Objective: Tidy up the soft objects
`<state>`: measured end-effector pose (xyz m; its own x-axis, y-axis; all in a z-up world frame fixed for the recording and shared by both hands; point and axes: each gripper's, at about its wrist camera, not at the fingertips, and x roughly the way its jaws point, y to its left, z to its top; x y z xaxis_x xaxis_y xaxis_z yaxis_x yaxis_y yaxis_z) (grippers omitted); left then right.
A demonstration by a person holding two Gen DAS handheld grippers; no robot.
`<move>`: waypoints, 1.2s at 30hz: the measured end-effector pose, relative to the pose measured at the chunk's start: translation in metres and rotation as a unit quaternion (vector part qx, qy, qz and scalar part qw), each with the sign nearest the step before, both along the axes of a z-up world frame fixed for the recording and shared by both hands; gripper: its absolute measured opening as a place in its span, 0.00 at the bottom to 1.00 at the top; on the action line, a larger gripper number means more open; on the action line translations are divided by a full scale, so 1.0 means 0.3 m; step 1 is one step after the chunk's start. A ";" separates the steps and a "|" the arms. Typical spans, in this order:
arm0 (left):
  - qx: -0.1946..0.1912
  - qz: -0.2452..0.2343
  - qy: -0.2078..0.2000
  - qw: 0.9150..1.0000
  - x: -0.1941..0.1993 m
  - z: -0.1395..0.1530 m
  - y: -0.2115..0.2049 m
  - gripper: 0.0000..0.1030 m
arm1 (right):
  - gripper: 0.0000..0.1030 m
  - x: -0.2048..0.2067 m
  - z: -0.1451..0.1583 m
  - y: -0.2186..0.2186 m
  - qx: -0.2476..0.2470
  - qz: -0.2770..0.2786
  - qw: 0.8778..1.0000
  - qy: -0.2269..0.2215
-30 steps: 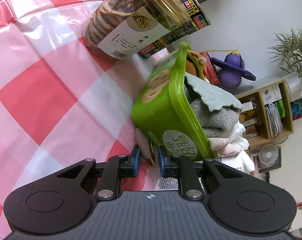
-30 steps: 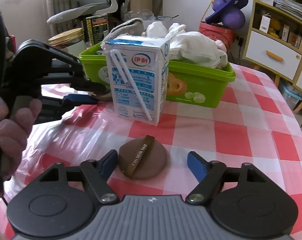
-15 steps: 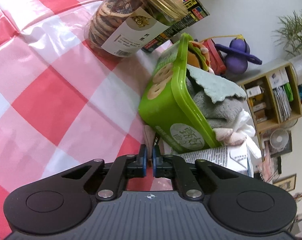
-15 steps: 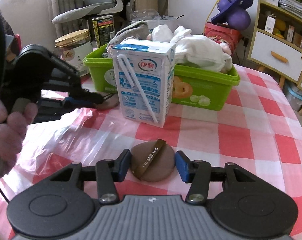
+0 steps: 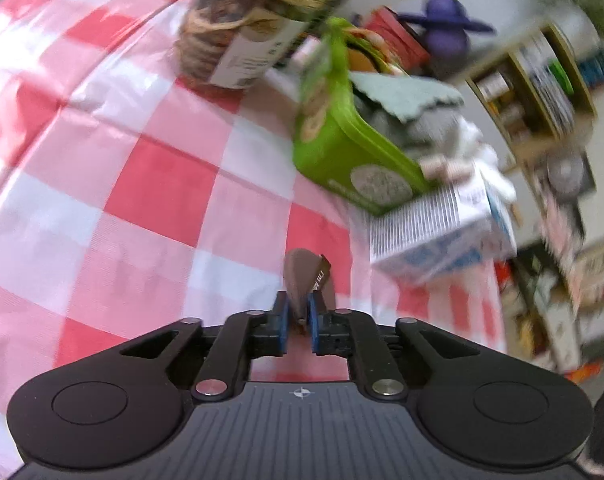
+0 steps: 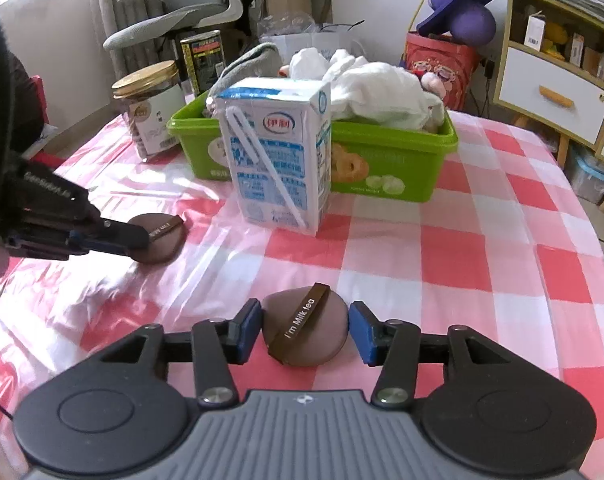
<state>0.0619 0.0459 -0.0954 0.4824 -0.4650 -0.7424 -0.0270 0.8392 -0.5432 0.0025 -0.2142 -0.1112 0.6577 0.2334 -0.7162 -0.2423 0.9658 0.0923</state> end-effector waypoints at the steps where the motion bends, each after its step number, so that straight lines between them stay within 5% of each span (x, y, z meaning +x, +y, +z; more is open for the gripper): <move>1: 0.017 -0.015 -0.014 1.000 -0.012 0.005 -0.007 0.14 | 0.28 -0.002 -0.003 -0.002 0.003 0.004 1.000 0.005; 4: 0.076 -0.069 -0.063 0.993 -0.048 0.023 -0.049 0.33 | 0.34 -0.011 -0.013 0.001 0.001 0.019 1.000 0.010; 6: 0.118 -0.099 -0.095 0.984 -0.074 0.031 -0.081 0.55 | 0.38 -0.022 -0.019 0.009 -0.009 0.029 1.000 0.004; 15: 0.228 -0.158 -0.175 0.945 -0.123 -0.012 -0.175 0.72 | 0.39 -0.035 -0.028 0.010 -0.016 0.039 0.999 -0.011; 25: 0.224 -0.160 -0.199 0.941 -0.119 -0.027 -0.172 0.74 | 0.39 -0.038 -0.035 0.013 -0.021 0.047 0.998 -0.026; 32: 0.220 -0.159 -0.199 0.942 -0.112 -0.014 -0.166 0.51 | 0.27 -0.043 -0.028 0.023 -0.023 0.056 0.998 -0.028; 36: 0.220 -0.158 -0.195 0.943 -0.110 -0.007 -0.165 0.48 | 0.25 -0.043 -0.023 0.022 -0.023 0.054 0.998 -0.028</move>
<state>0.0288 -0.0036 -0.0976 0.6478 -0.3188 -0.6919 0.3911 0.9186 -0.0571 -0.0104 -0.2075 -0.1182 0.6692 0.2737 -0.6908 -0.3495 0.9364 0.0324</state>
